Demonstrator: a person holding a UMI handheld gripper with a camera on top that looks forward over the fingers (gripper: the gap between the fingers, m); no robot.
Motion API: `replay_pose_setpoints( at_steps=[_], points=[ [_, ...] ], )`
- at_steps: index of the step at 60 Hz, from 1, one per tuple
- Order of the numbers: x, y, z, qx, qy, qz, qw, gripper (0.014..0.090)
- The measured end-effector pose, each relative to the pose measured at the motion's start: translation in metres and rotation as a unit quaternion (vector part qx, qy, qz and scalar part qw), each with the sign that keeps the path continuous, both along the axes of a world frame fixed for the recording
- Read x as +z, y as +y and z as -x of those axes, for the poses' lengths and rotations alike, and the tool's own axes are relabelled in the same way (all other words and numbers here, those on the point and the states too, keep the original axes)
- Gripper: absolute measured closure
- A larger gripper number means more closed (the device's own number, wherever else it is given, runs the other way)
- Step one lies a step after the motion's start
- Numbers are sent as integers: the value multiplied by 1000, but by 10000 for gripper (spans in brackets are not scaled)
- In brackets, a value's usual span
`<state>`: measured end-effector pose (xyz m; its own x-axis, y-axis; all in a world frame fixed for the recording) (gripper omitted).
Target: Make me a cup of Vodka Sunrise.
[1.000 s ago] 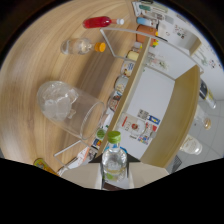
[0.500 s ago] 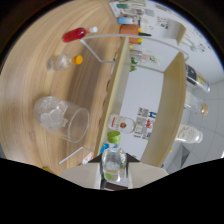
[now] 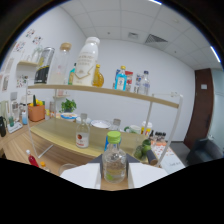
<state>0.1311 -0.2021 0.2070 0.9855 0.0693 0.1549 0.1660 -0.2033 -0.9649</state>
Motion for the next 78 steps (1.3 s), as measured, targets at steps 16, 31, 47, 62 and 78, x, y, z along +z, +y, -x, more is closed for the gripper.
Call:
replay_pose_setpoints(
  at_steps=[16,31,47,62,78],
  points=[
    [-127,15,-25,-35,83,104,991,690],
    [-176,10,-25,-34,83,156,984,690],
    [-188,0,-22,-34,81,181,980,684],
    [-193,-14,-26,-45,76,196,977,670],
    [-144,-37,-28,-69,67,189,977,188]
  ],
)
